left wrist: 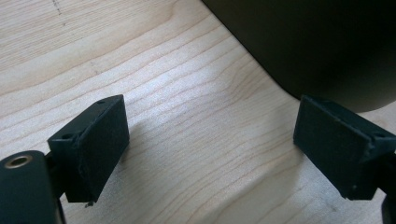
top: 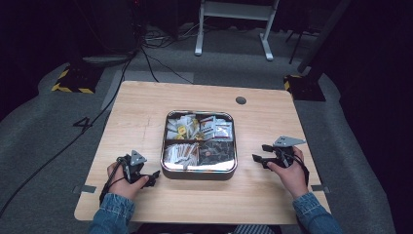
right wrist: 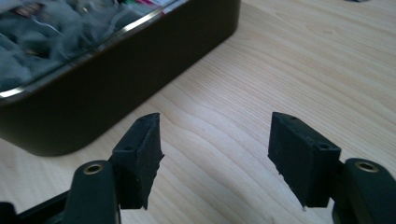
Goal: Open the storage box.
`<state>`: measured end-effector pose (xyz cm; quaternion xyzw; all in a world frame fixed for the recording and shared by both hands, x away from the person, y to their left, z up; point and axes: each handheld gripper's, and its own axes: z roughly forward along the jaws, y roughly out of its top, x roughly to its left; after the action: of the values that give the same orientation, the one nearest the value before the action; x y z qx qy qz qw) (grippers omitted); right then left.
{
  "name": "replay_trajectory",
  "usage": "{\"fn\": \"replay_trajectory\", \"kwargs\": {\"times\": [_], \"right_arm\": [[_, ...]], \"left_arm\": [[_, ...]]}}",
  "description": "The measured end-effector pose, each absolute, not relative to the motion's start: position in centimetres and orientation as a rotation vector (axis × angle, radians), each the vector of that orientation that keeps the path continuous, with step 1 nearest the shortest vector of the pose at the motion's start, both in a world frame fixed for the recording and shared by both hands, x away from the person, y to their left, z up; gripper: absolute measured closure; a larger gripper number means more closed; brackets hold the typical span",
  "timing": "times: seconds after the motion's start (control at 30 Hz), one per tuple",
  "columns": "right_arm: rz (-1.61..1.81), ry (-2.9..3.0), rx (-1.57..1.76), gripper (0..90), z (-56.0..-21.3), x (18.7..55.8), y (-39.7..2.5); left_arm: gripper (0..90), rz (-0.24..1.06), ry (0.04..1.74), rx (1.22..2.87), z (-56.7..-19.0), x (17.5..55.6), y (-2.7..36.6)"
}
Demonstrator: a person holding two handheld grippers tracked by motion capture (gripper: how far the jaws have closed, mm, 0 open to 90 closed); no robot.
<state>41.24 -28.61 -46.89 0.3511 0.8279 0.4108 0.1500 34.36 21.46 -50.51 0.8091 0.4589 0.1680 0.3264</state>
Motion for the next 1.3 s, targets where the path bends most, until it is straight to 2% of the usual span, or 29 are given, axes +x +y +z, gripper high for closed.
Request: {"fn": "replay_trajectory", "kwargs": {"times": [0.57, 0.9, 1.3], "right_arm": [[1.315, 2.421, 0.898, 35.9, -42.3, 41.2, -25.1], [1.343, 2.439, 0.861, 35.8, -41.3, 41.6, -23.3], [1.309, 2.539, 0.765, 35.4, -40.1, 43.4, -17.9]], "left_arm": [[10.6, 0.429, 1.186, 2.131, -50.5, 34.6, 21.5], [10.5, 0.430, 1.182, 2.133, -50.5, 34.6, 21.5], [10.5, 0.425, 1.170, 2.137, -50.5, 34.7, 21.5]]}}
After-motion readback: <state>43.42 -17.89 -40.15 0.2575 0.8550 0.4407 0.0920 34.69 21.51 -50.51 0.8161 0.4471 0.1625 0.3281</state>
